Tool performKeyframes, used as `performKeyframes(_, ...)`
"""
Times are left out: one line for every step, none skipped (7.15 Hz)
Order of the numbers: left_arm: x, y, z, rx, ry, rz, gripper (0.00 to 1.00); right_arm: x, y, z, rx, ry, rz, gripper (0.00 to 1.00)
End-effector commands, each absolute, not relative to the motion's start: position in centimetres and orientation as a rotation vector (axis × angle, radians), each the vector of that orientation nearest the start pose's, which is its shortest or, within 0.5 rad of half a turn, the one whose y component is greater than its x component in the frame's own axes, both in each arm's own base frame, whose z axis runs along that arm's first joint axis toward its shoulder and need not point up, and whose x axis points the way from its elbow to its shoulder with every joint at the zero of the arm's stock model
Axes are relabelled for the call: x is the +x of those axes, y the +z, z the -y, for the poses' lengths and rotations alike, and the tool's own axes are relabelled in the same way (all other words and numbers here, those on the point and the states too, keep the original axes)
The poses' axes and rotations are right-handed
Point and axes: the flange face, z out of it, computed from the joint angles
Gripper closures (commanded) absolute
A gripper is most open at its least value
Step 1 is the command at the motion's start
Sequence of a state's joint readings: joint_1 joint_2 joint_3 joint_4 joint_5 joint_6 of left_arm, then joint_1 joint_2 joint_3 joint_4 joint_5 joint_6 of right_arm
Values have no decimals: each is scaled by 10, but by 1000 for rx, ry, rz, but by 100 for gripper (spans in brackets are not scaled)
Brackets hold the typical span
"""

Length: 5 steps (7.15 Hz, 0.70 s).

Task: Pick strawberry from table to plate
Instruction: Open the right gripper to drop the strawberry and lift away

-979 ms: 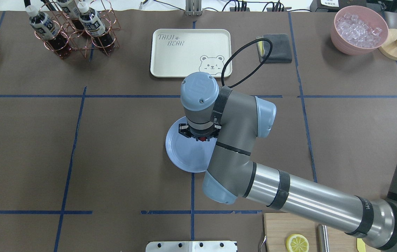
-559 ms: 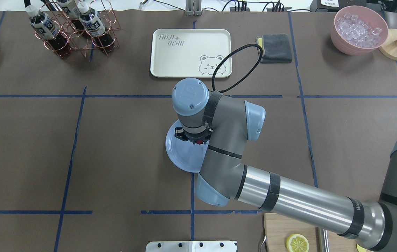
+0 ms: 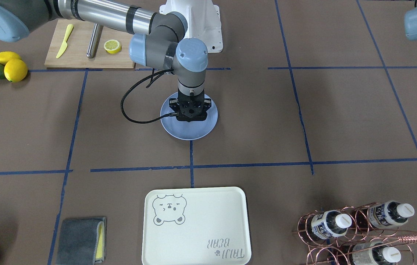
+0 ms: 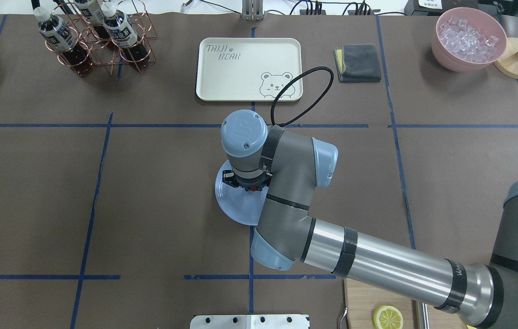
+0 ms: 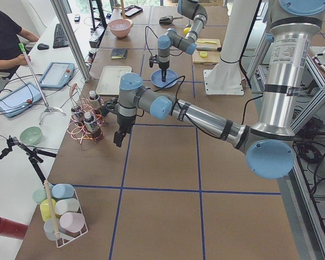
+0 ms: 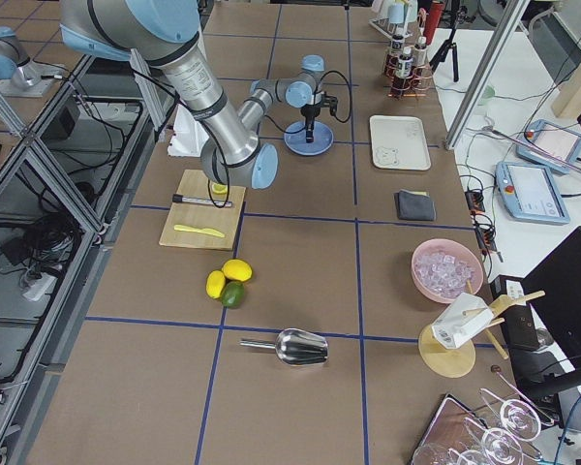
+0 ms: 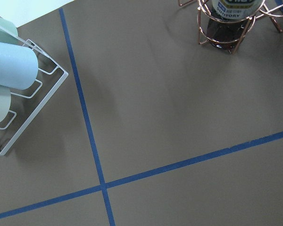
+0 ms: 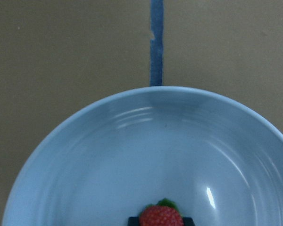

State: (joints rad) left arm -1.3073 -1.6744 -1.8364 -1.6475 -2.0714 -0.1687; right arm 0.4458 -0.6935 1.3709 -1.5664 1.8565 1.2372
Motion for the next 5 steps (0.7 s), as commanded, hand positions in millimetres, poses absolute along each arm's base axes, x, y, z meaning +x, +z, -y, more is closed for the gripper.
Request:
performKeyframes(57,480,542,321,201,-574,0,-646,195,426,2,18,738,0)
performKeyframes(56,480,542,321,200,-575,0,-640,189,424,4,30,752,0)
performKeyframes(56,481,542,319,200,-575,0,-634,183,424,4,35,751,0)
performKeyframes(56,481,542,319,200,-575,0,-615,169,428,7,51,749,0)
performKeyframes(56,481,542,319,200,-575,0,-572,144,437,19,81,764,0)
